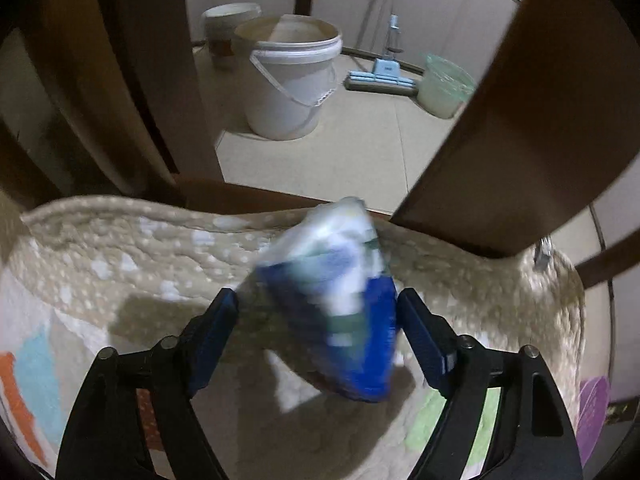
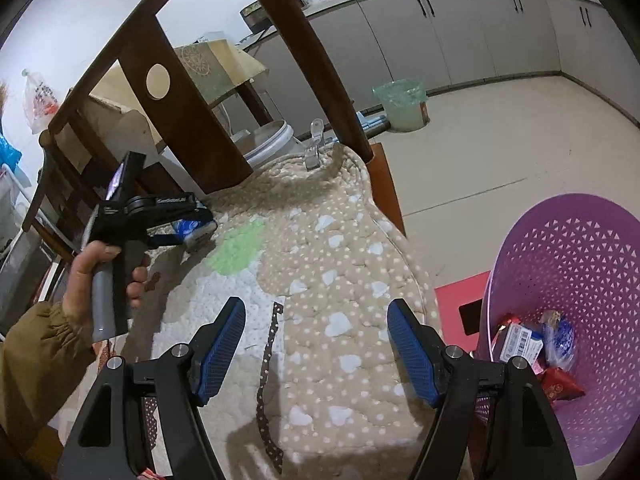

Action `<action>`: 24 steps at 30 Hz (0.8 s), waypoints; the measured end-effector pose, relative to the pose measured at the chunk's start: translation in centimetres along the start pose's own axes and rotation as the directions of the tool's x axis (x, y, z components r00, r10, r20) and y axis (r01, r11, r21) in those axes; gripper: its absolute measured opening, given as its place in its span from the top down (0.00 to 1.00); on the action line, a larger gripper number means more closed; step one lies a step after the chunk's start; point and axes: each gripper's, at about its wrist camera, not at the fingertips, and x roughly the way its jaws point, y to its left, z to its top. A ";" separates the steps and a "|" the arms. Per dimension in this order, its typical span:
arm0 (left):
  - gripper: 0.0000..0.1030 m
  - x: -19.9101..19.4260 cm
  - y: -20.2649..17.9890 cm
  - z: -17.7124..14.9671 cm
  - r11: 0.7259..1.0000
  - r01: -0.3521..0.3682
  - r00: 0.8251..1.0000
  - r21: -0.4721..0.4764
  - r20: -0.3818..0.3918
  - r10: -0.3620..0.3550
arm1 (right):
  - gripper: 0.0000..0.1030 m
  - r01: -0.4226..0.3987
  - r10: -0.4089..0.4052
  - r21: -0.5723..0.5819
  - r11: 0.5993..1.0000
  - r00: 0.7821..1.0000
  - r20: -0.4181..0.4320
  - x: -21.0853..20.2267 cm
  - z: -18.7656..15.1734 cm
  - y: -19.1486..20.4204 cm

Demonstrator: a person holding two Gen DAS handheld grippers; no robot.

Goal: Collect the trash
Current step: 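Grasp the blue Vinda tissue pack with the left tool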

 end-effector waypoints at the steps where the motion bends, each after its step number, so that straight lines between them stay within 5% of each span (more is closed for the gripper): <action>1: 0.21 0.1 -0.2 -0.1 1.000 -0.006 1.000 -0.003 0.004 0.006 | 0.24 0.001 -0.001 -0.001 1.000 1.000 -0.001 0.0 0.0 -0.1; 2: 0.22 0.0 -0.4 -0.1 1.000 -0.013 1.000 0.009 0.006 0.013 | 0.24 0.003 -0.003 -0.003 1.000 1.000 -0.001 0.0 0.1 -0.1; 4: 0.62 -0.6 -1.2 -0.3 0.998 0.021 1.000 0.052 0.006 -0.021 | 0.24 0.002 -0.002 -0.003 1.000 1.000 -0.003 0.0 0.1 -0.1; 7: 0.82 -2.0 -2.6 -1.3 0.995 0.006 1.000 0.101 -0.001 -0.006 | 0.24 0.001 -0.001 -0.010 1.000 1.000 -0.005 0.0 0.0 0.0; 14: 0.82 -5.5 -4.6 -5.2 0.977 0.031 0.999 0.212 0.017 -0.035 | 0.25 -0.003 0.003 0.004 1.000 1.000 0.002 -0.5 -0.1 0.0; 24: 0.82 -9.2 -5.2 -11.9 0.949 0.185 0.982 0.255 -0.094 -0.166 | 0.25 -0.034 0.034 0.021 0.999 0.999 -0.023 -0.9 -0.6 0.0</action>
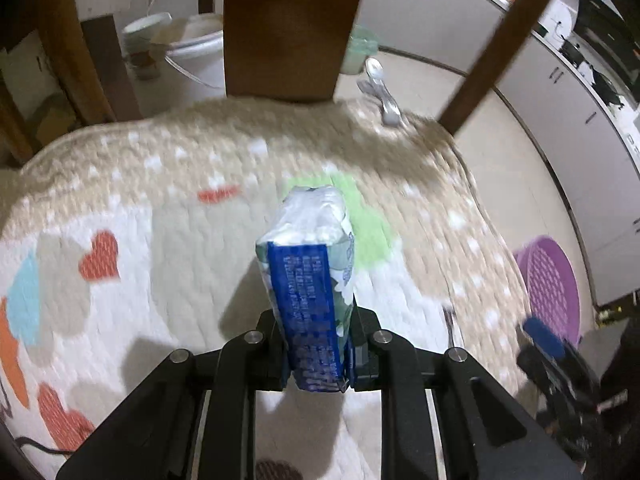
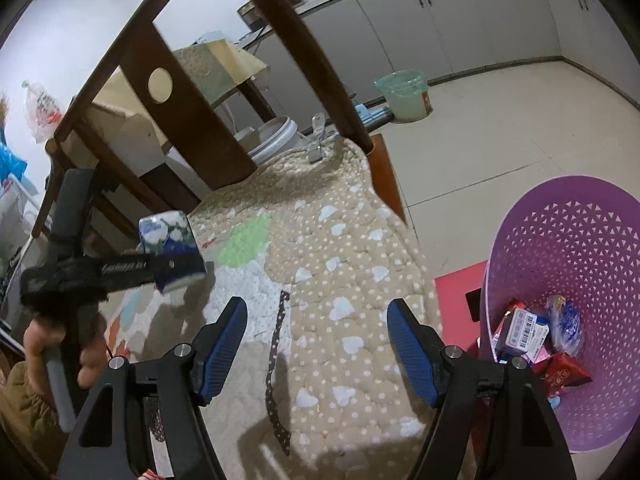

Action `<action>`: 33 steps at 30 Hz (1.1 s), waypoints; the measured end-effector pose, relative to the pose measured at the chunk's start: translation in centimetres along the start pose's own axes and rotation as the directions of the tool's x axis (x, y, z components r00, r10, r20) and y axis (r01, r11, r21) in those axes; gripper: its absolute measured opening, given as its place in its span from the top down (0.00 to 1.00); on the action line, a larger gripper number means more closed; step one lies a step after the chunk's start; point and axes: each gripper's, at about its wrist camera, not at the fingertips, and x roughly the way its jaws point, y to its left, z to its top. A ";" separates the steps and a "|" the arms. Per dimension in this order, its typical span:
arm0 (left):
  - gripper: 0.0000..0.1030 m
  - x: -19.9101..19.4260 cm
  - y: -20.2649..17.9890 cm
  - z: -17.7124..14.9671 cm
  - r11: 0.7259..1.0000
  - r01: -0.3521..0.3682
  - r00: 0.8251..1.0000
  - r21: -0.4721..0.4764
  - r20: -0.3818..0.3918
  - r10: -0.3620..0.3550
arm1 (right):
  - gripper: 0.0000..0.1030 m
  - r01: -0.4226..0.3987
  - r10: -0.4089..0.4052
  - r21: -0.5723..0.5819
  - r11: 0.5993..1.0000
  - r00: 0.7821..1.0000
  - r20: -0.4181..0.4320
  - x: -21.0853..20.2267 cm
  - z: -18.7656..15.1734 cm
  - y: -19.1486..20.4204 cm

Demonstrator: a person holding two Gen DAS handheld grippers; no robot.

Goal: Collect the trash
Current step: 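Grasp the blue Vinda tissue pack with the left tool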

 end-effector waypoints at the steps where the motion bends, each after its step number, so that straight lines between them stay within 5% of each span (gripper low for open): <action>1: 0.82 -0.3 -0.1 -0.8 1.000 -0.002 1.000 0.003 -0.003 0.002 | 0.25 0.003 -0.003 -0.011 1.000 1.000 0.000 0.0 -0.1 0.3; 14: 0.79 -0.7 -0.3 -6.3 1.000 -0.022 0.999 0.003 -0.047 0.022 | 0.25 0.006 -0.006 -0.030 1.000 1.000 0.008 -0.4 -0.4 1.1; 18: 0.60 -0.8 0.0 -6.6 0.999 -0.040 0.999 0.003 -0.030 0.040 | 0.25 0.001 -0.001 -0.055 0.999 1.000 0.001 -0.5 -0.8 1.6; 30: 0.56 0.0 1.2 -6.3 0.998 -0.019 1.000 -0.058 -0.020 0.018 | 0.25 -0.033 0.032 -0.060 0.998 0.999 -0.025 0.1 -0.8 2.3; 33: 0.44 0.0 2.2 -6.1 0.994 0.016 1.000 -0.106 -0.018 -0.018 | 0.25 -0.044 0.042 -0.056 0.997 0.999 -0.030 0.3 -0.8 2.3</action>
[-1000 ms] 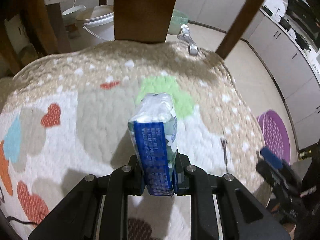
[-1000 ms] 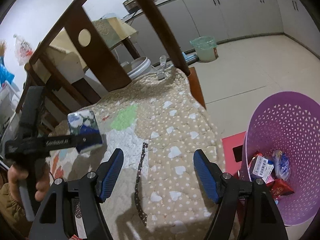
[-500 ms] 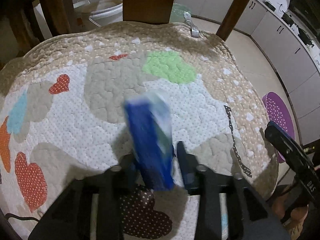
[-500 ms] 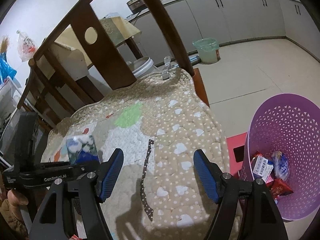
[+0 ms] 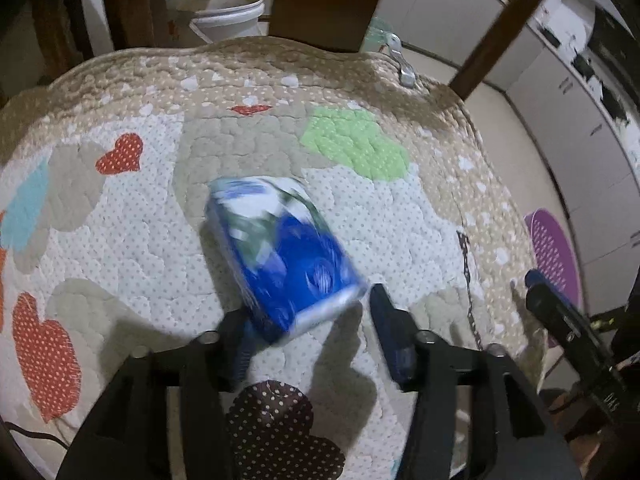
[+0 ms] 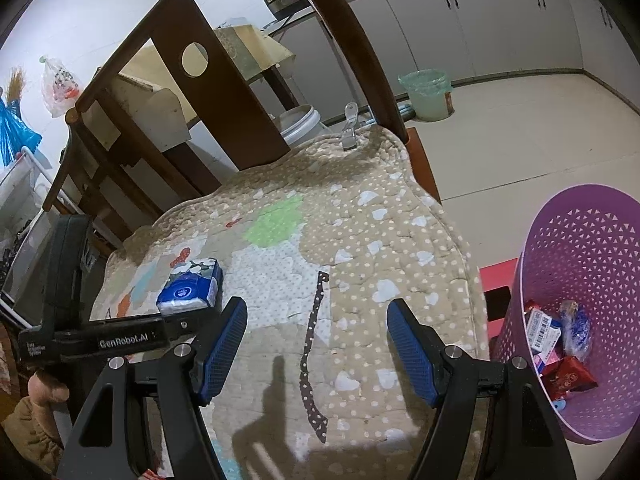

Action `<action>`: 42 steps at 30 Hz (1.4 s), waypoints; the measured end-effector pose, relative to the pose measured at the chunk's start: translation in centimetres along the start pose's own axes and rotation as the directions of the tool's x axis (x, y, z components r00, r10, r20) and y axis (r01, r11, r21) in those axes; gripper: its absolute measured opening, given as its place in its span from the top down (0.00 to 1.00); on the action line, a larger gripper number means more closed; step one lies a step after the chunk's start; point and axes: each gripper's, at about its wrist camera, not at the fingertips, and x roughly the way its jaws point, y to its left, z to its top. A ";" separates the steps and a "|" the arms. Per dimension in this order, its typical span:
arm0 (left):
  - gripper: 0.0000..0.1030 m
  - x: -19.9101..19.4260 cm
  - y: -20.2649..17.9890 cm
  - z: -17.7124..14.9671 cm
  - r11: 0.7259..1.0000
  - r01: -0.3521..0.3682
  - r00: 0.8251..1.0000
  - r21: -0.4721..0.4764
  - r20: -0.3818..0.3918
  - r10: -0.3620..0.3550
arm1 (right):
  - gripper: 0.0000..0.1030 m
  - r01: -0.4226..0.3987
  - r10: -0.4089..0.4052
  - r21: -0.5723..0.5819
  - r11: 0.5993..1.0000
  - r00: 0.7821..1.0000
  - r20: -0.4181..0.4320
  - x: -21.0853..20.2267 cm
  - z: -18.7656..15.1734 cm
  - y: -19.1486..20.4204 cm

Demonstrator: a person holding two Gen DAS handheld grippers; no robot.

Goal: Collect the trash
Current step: 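Grasp the blue Vinda tissue pack with the left tool, then carry the tissue pack over the purple basket with the left tool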

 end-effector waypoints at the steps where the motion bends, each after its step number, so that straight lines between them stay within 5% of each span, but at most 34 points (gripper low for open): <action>1: 0.44 0.0 0.4 0.1 1.000 0.003 1.000 -0.020 0.006 -0.003 | 0.25 -0.004 0.004 0.001 1.000 1.000 -0.001 0.0 0.0 0.0; 3: 0.46 0.1 1.3 0.4 0.998 0.025 1.000 -0.066 0.011 -0.024 | 0.25 -0.019 0.019 0.005 1.000 1.000 -0.003 0.1 0.0 0.1; 4: 0.57 0.1 1.7 0.4 0.996 0.030 0.999 -0.085 0.014 -0.028 | 0.25 -0.029 0.029 0.009 1.000 1.000 -0.004 0.2 0.1 0.1; 5: 0.58 0.0 1.9 0.5 0.995 0.031 0.999 -0.094 0.015 -0.030 | 0.25 -0.046 0.047 0.016 0.999 0.999 -0.007 0.2 0.1 0.1; 8: 0.63 -0.6 1.5 0.2 0.996 0.065 0.998 -0.065 0.014 -0.064 | 0.25 -0.186 0.189 0.088 0.979 0.982 -0.024 0.5 0.3 -0.3; 13: 0.63 -1.7 -1.4 -1.6 0.971 0.235 0.971 0.051 -0.050 -0.233 | 0.25 -0.460 0.484 0.262 0.848 0.874 -0.032 1.6 0.3 -1.6; 18: 0.63 -3.0 -4.8 -3.2 0.927 0.335 0.941 0.166 -0.107 -0.321 | 0.26 -0.533 0.578 0.357 0.767 0.816 -0.022 2.4 0.0 -2.2; 20: 0.63 -3.1 -5.8 -3.4 0.928 0.318 0.947 0.195 -0.106 -0.303 | 0.44 -0.556 0.605 0.381 0.739 0.796 -0.011 2.4 -0.1 -2.6; 22: 0.63 -2.9 -6.3 -3.6 0.927 0.322 0.945 0.194 -0.117 -0.304 | 0.73 -0.574 0.627 0.398 0.716 0.779 -0.004 2.2 -0.1 -3.0; 24: 0.63 -2.7 -6.7 -3.5 0.928 0.322 0.945 0.190 -0.124 -0.302 | 0.86 -0.574 0.627 0.403 0.713 0.779 0.000 1.9 -0.1 -3.2; 29: 0.63 -2.8 -8.4 -3.5 0.918 0.327 0.944 0.224 -0.128 -0.305 | 0.92 -0.549 0.588 0.364 0.753 0.809 0.003 0.4 -0.1 -3.5; 33: 0.64 -3.7 -10.0 -3.5 0.903 0.331 0.943 0.274 -0.109 -0.313 | 0.89 -0.471 0.493 0.339 0.815 0.870 0.023 -0.8 0.0 -4.4; 35: 0.66 -4.1 -10.7 -3.3 0.895 0.340 0.941 0.289 -0.105 -0.323 | 0.65 -0.443 0.465 0.357 0.822 0.885 0.029 -1.1 -0.1 -5.4; 36: 0.68 -4.0 -10.9 -3.2 0.893 0.342 0.940 0.293 -0.106 -0.325 | 0.41 -0.453 0.471 0.372 0.810 0.881 0.047 -1.4 -0.2 -5.9; 40: 0.68 -3.8 -12.0 -3.0 0.888 0.338 0.941 0.313 -0.110 -0.319 | 0.38 -0.505 0.510 0.376 0.777 0.855 0.093 -2.4 -0.2 -6.7; 42: 0.68 -3.3 -12.3 -2.9 0.892 0.320 0.947 0.319 -0.115 -0.299 | 0.38 -0.487 0.493 0.394 0.779 0.865 0.096 -2.4 -0.3 -7.4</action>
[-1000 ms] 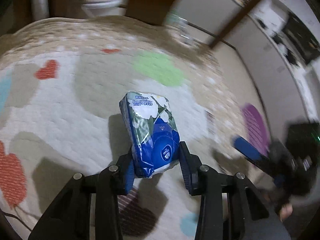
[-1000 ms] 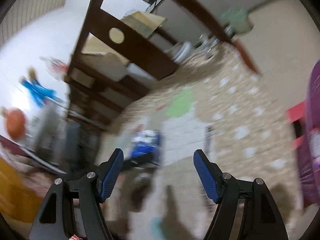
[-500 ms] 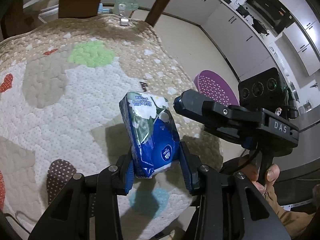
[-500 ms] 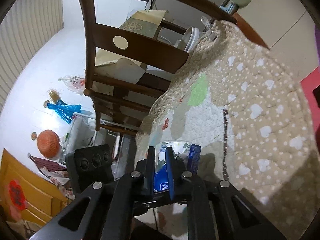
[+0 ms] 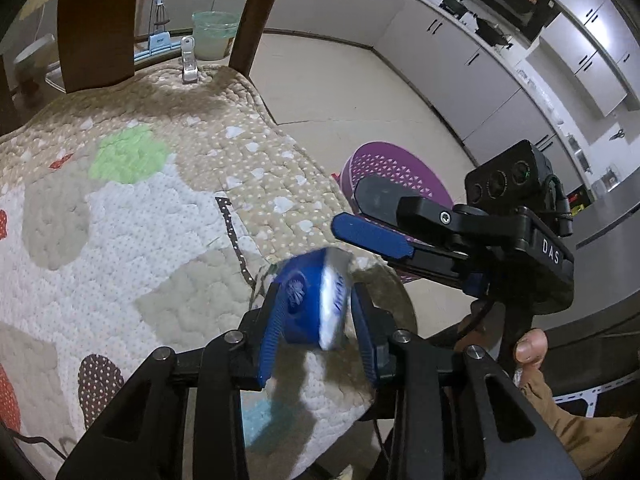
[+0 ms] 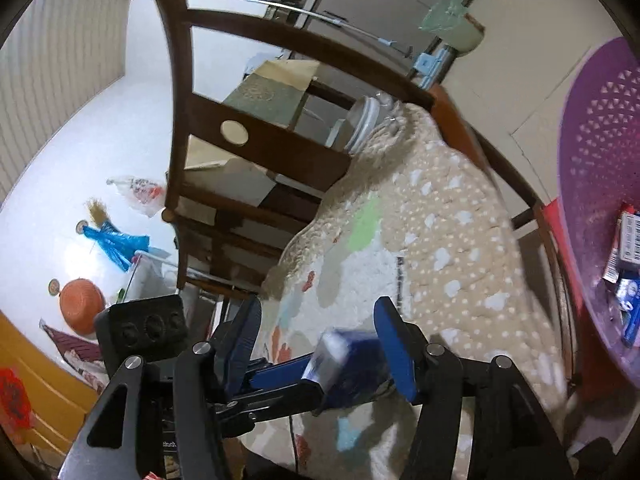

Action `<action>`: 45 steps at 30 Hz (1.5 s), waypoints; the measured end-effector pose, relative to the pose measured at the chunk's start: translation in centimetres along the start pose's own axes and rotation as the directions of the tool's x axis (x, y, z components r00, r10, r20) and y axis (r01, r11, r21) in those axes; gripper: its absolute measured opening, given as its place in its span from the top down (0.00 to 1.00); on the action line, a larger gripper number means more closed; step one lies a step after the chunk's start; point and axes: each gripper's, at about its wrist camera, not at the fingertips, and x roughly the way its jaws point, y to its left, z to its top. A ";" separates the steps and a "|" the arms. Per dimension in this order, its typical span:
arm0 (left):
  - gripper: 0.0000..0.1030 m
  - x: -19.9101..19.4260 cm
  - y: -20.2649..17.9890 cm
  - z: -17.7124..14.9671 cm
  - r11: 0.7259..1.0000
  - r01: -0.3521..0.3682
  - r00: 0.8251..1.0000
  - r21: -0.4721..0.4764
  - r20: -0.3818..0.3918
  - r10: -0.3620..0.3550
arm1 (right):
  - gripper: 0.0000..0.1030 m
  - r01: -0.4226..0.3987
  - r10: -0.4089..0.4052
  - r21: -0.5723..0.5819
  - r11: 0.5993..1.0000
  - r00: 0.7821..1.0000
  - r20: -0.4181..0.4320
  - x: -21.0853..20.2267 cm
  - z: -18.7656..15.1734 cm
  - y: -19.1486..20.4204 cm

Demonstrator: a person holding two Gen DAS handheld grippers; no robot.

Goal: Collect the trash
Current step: 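Carry the tissue pack over the purple basket with the left tool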

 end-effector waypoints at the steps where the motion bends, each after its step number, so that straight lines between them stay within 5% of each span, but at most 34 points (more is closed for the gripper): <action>1: 0.68 0.3 0.0 0.1 1.000 -0.004 1.000 0.000 -0.005 0.004 | 0.38 0.009 -0.009 0.013 1.000 1.000 0.002 -0.1 0.0 -0.3; 13: 0.68 1.8 -0.7 -1.2 0.991 -0.117 0.992 0.059 -0.034 0.119 | 0.42 0.037 -0.033 0.050 0.998 0.996 -0.080 1.1 -0.2 -1.7; 20: 0.80 1.4 -1.0 -2.2 0.970 -0.224 0.974 0.097 -0.012 0.226 | 0.42 0.096 -0.099 -0.027 0.995 0.981 -0.165 2.8 -1.4 -0.4; 25: 0.81 1.0 -0.9 -2.3 0.970 -0.231 0.973 0.080 0.000 0.232 | 0.73 0.050 -0.055 -0.030 0.998 0.981 -0.187 3.1 -1.8 0.0; 31: 0.81 -0.1 -1.1 -2.1 0.978 -0.198 0.980 0.063 0.028 0.196 | 0.77 0.052 -0.058 -0.048 0.998 0.988 -0.144 2.3 -1.4 0.3; 32: 0.81 -0.3 -1.2 -2.0 0.982 -0.181 0.983 0.058 0.034 0.180 | 0.75 0.070 -0.076 -0.050 0.996 0.990 -0.121 2.1 -1.3 0.4; 34: 0.81 -0.8 -1.3 -1.8 0.987 -0.157 0.987 0.047 0.045 0.154 | 0.23 0.079 -0.082 -0.028 0.996 0.993 -0.088 1.5 -1.1 0.1; 39: 0.81 -1.4 -1.5 -1.2 0.997 -0.070 0.996 0.007 0.054 0.070 | 0.18 -0.060 0.065 0.064 0.996 0.994 -0.093 1.1 -0.9 -0.8; 41: 0.81 -1.3 -1.5 -1.1 0.998 -0.064 0.997 -0.002 0.052 0.064 | 0.26 -0.082 0.089 0.066 0.994 0.990 -0.113 1.3 -0.9 -0.7; 42: 0.81 -1.3 -1.5 -1.1 0.998 -0.065 0.997 -0.006 0.050 0.065 | 0.43 -0.097 0.105 0.067 0.993 0.987 -0.125 1.4 -1.0 -0.6; 45: 0.81 -1.2 -1.6 -0.9 0.998 -0.062 0.997 -0.014 0.044 0.063 | 0.63 -0.098 0.108 0.079 0.992 0.986 -0.126 1.3 -1.0 -0.7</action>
